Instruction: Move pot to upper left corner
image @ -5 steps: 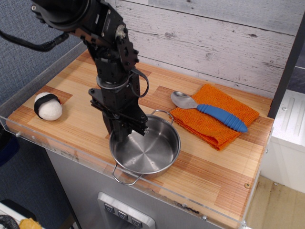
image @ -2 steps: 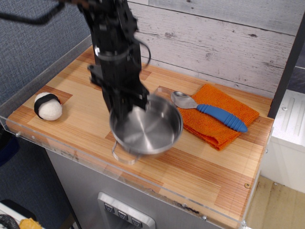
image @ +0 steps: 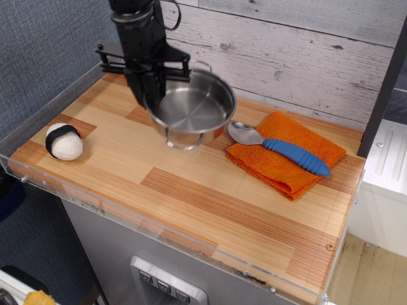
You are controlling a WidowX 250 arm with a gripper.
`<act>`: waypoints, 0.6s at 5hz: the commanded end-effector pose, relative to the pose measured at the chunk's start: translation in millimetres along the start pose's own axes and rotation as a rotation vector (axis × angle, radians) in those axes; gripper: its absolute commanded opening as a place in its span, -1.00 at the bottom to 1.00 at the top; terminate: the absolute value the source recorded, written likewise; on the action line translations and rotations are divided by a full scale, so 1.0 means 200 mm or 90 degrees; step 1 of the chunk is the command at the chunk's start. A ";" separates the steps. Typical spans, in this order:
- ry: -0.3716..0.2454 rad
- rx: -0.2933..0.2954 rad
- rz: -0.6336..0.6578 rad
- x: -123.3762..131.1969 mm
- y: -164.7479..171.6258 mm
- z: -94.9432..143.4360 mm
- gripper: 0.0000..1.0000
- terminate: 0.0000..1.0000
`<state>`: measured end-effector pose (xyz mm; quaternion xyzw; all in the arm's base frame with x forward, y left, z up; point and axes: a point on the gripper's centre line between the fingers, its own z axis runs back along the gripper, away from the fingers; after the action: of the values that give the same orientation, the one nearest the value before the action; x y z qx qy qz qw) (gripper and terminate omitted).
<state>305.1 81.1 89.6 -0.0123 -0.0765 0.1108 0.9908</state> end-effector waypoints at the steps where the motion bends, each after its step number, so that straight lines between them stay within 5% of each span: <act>1: -0.031 0.016 0.123 0.17 0.18 0.00 -1.00 -1.00; 3: -0.027 0.050 0.230 0.24 0.30 -0.08 -1.00 -1.00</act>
<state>351.3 146.8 60.7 0.0123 -0.0627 0.2842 0.9566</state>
